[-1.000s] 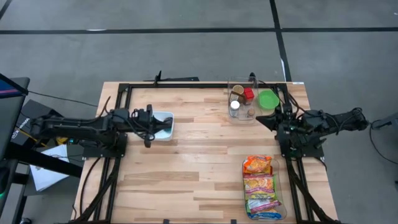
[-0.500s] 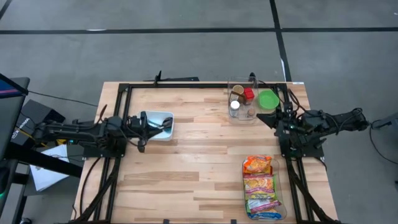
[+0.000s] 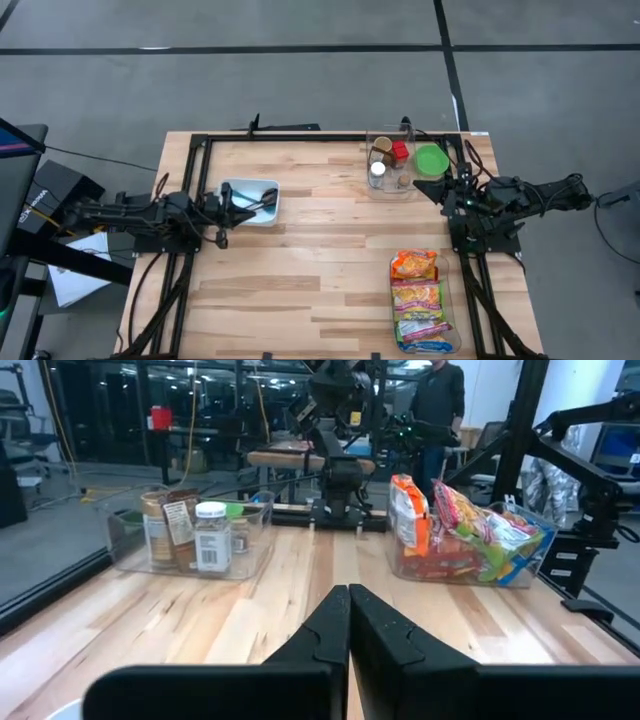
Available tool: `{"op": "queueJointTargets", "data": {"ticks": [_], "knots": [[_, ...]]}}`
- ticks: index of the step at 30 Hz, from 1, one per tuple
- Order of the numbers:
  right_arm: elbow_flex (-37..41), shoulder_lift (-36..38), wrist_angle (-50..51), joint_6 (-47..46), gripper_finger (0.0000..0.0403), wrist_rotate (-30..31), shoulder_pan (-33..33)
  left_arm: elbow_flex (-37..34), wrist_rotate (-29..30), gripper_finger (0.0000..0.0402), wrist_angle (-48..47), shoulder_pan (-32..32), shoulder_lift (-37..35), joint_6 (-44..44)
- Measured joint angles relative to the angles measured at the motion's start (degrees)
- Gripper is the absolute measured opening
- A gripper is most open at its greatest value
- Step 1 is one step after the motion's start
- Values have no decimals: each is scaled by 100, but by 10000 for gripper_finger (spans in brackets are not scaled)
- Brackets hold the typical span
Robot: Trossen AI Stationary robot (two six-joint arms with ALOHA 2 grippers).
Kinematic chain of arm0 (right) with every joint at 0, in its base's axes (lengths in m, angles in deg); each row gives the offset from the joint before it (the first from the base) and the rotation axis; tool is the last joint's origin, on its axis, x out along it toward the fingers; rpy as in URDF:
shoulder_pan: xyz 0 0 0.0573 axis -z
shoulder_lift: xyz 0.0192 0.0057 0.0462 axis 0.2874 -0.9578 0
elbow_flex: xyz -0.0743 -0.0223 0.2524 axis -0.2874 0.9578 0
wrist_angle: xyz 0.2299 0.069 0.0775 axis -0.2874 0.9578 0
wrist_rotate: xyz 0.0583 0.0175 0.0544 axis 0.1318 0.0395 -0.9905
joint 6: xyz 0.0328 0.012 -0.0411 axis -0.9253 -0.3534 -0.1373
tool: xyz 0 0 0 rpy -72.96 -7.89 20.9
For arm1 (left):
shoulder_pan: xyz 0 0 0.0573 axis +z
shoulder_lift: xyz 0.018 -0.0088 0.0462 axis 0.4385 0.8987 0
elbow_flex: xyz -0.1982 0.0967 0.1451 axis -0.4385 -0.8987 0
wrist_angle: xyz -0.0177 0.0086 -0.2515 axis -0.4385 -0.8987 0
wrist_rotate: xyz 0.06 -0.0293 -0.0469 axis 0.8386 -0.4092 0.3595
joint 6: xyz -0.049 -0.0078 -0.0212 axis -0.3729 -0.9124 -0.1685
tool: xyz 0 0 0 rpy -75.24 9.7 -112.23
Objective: Pick & Place Food Item
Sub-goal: Return to Home Position
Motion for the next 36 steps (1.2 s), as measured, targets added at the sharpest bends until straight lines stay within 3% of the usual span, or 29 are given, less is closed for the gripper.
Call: {"op": "queueJointTargets", "data": {"ticks": [11, 16, 20, 28, 36], "knots": [[0, 0, -6, -15, 0, 1, 0, 0, 29, 0, -893, 0, -1084, 302], [0, 2, 30, 63, 0, -4, 0, 4, 90, 0, -912, 11, -1067, 409], [0, 2, -3, 278, 0, -51, 0, 4, 91, 0, -923, 11, -1019, -133], [0, 2, -91, 1612, 0, -82, 0, -2, 131, 1, -654, 11, -676, -341], [2, 34, 184, 2859, 0, -937, 338, -2, 126, 2, -504, 11, -351, -341]]}}
